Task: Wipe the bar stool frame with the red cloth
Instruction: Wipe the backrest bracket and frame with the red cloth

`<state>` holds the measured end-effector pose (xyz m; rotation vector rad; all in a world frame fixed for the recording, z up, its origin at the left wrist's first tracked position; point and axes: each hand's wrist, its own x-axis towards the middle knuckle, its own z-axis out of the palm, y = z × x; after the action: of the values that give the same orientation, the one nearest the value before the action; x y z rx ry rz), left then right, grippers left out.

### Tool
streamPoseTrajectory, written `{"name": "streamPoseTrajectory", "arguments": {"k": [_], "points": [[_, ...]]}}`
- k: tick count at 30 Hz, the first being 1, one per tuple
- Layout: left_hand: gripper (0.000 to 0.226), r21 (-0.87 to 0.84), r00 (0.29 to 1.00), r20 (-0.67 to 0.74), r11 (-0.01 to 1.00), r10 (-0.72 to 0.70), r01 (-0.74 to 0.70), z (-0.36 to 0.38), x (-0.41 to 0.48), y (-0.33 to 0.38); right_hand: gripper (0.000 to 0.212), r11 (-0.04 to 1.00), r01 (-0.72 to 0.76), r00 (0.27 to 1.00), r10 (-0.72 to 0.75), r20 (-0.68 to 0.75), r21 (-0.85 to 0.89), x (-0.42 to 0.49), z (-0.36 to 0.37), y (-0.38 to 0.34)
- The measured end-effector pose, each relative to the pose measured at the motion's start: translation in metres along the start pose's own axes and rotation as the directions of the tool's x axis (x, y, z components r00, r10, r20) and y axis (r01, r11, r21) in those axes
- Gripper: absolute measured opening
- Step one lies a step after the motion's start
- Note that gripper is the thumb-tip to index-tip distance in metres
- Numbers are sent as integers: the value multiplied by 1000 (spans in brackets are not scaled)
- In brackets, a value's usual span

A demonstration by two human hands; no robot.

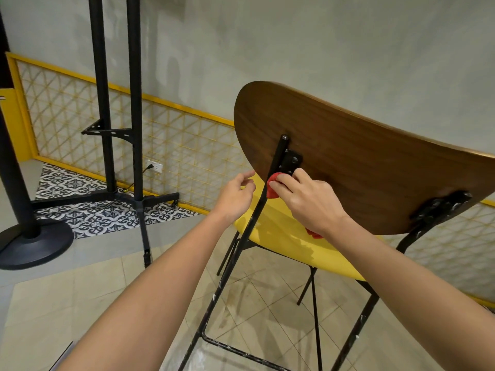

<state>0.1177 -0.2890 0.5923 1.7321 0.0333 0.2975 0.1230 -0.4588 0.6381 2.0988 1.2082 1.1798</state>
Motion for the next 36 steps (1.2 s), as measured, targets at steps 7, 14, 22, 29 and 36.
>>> {"name": "streamPoseTrajectory", "arguments": {"k": [7, 14, 22, 29, 36], "points": [[40, -8, 990, -104, 995, 99, -100, -1, 1, 18, 33, 994, -112, 982, 110, -157, -4, 30, -23, 17], [46, 91, 986, -51, 984, 156, -151, -1, -6, 22, 33, 995, -74, 991, 67, -114, -59, 36, -31, 18], [51, 113, 990, 6, 983, 142, -142, -5, -6, 18, 37, 989, -8, 996, -5, -90, -145, 31, -27, 15], [50, 148, 994, 34, 983, 109, -112, -10, -5, -8, 35, 993, -5, 999, 10, 47, -120, 21, 5, -15], [44, 33, 1000, 8, 999, -9, 9, -8, -6, -45, 30, 996, -20, 991, 31, 129, -88, 10, 25, -39]]}}
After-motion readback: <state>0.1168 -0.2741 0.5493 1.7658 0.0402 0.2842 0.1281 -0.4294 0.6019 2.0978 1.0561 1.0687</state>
